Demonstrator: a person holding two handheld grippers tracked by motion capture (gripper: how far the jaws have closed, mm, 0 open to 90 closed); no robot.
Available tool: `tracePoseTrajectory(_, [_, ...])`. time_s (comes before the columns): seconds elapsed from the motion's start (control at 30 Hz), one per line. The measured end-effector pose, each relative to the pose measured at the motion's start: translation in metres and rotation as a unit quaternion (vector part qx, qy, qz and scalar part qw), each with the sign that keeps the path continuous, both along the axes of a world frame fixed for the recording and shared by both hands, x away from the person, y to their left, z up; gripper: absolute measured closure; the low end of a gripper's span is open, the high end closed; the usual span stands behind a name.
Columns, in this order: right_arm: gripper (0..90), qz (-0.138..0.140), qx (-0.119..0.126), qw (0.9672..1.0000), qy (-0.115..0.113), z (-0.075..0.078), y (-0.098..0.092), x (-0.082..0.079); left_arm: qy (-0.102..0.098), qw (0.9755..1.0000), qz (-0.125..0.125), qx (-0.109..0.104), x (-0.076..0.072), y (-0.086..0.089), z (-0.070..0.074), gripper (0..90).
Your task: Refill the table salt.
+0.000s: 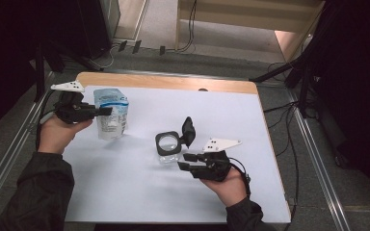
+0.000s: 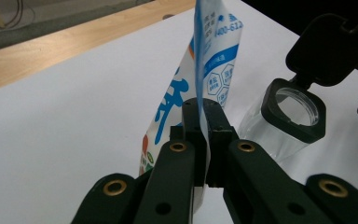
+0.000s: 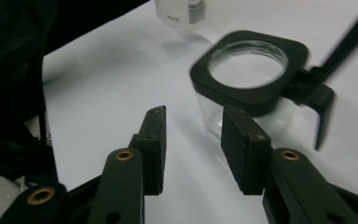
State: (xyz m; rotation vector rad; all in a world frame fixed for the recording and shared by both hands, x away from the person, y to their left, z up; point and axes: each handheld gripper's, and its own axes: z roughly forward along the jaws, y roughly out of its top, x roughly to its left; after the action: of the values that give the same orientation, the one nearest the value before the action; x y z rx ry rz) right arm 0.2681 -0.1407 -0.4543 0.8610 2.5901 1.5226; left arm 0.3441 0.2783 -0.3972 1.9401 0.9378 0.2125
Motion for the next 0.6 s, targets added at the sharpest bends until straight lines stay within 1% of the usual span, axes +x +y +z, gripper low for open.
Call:
tracePoseTrajectory(0.03, [62.7, 0.003, 0.002, 1.0000, 0.000, 0.001, 0.004, -0.002, 0.001, 1.0000, -0.003, -0.001, -0.002, -0.001, 0.002, 90.0])
tracePoseTrajectory(0.07, [62.6, 0.006, 0.003, 1.0000, -0.001, 0.002, 0.009, -0.002, -0.003, 1.0000, -0.002, 0.002, -0.004, -0.002, 0.004, 90.0])
tracePoseTrajectory(0.1, [62.6, 0.011, 0.006, 0.9999, -0.001, 0.003, 0.013, -0.003, 0.001, 1.0000, -0.005, -0.003, -0.006, -0.004, 0.006, 90.0])
tracePoseTrajectory(0.13, [62.6, 0.014, 0.006, 0.9999, -0.002, 0.004, 0.018, -0.005, -0.002, 1.0000, -0.003, 0.003, -0.009, -0.005, 0.008, 90.0])
tracePoseTrajectory(0.2, [62.8, 0.019, 0.005, 0.9998, -0.006, 0.004, 0.028, -0.006, -0.001, 1.0000, -0.004, 0.003, -0.012, -0.007, 0.011, 90.0])
tracePoseTrajectory(0.23, [62.9, 0.019, 0.004, 0.9998, -0.008, 0.004, 0.031, -0.006, -0.005, 1.0000, 0.000, 0.005, -0.015, -0.008, 0.013, 90.0])
tracePoseTrajectory(0.27, [62.9, 0.020, 0.002, 0.9998, -0.009, 0.004, 0.036, -0.007, -0.002, 1.0000, -0.001, -0.002, -0.017, -0.009, 0.015, 90.0])
tracePoseTrajectory(0.3, [62.8, 0.022, 0.002, 0.9997, -0.012, 0.004, 0.042, -0.008, -0.005, 1.0000, 0.001, -0.002, -0.019, -0.009, 0.016, 90.0])
tracePoseTrajectory(0.33, [62.9, 0.023, 0.002, 0.9997, -0.010, 0.003, 0.045, -0.008, -0.004, 1.0000, 0.003, -0.007, -0.021, -0.009, 0.017, 90.0])
tracePoseTrajectory(0.37, [62.8, 0.023, 0.001, 0.9997, -0.010, 0.003, 0.048, -0.008, -0.006, 1.0000, 0.004, -0.005, -0.022, -0.009, 0.019, 90.0])
tracePoseTrajectory(0.4, [62.8, 0.024, 0.002, 0.9997, -0.006, 0.002, 0.052, -0.008, 0.000, 0.9999, 0.004, -0.009, -0.024, -0.010, 0.020, 90.0])
tracePoseTrajectory(0.43, [62.8, 0.024, 0.002, 0.9997, -0.005, 0.001, 0.055, -0.007, 0.001, 0.9999, 0.006, -0.014, -0.026, -0.010, 0.021, 90.0])
tracePoseTrajectory(0.57, [60.3, 0.036, -0.003, 0.9993, -0.007, -0.003, 0.069, -0.006, 0.003, 0.9999, 0.008, -0.014, -0.034, -0.012, 0.025, 90.0])
tracePoseTrajectory(0.6, [59.8, 0.042, -0.006, 0.9990, -0.010, -0.004, 0.074, -0.007, 0.001, 0.9999, 0.006, -0.011, -0.035, -0.012, 0.025, 90.0])
